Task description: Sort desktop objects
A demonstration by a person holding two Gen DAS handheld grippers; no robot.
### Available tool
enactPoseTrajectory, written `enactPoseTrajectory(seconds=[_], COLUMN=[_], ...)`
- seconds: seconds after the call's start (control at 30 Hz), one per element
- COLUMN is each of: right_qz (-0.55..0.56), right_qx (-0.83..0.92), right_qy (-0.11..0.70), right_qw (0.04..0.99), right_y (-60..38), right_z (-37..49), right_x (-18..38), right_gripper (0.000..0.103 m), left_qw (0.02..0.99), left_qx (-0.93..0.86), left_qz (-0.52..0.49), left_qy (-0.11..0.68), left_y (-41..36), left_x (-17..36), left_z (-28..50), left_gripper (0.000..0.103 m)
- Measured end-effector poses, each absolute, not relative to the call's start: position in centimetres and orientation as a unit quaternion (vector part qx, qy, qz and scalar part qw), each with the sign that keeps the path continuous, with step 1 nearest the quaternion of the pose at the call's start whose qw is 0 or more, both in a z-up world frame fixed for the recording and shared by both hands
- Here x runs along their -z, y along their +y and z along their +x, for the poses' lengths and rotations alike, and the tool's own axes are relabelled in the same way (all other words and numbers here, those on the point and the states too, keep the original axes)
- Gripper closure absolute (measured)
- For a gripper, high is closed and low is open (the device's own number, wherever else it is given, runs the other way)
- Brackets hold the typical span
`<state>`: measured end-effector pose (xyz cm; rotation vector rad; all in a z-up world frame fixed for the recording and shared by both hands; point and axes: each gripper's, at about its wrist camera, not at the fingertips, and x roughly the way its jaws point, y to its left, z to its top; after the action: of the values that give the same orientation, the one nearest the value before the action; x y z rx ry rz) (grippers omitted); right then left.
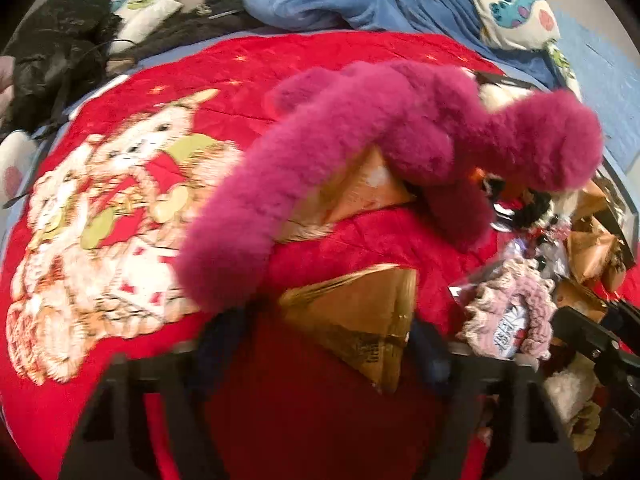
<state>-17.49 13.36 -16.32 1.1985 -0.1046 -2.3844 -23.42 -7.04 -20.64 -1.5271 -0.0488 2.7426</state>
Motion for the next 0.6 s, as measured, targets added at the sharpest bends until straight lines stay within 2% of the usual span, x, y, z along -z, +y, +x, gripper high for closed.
enactPoseTrajectory(seconds=[0.1,0.6], right_qz=[0.435,0.433], right_qx=[0.869,0.863], right_qy=[-0.037,-0.03], right_qw=[0.232,0.257], right_y=[13.3,12.0], right_z=[-17.3,-15.4], right_x=[16.3,16.1], right_gripper=[0.068,0.072], left_qw=[-0.001,-0.002], left_qx=[-0.873,-0.879], left_qz=[-0.487,-0.476], left_qy=[-0.034,-0.044], left_y=[-7.8,-6.9], left_x=[20.4,15.8], left_z=[-23.5,-19.3], left_gripper=[0.055,0.055])
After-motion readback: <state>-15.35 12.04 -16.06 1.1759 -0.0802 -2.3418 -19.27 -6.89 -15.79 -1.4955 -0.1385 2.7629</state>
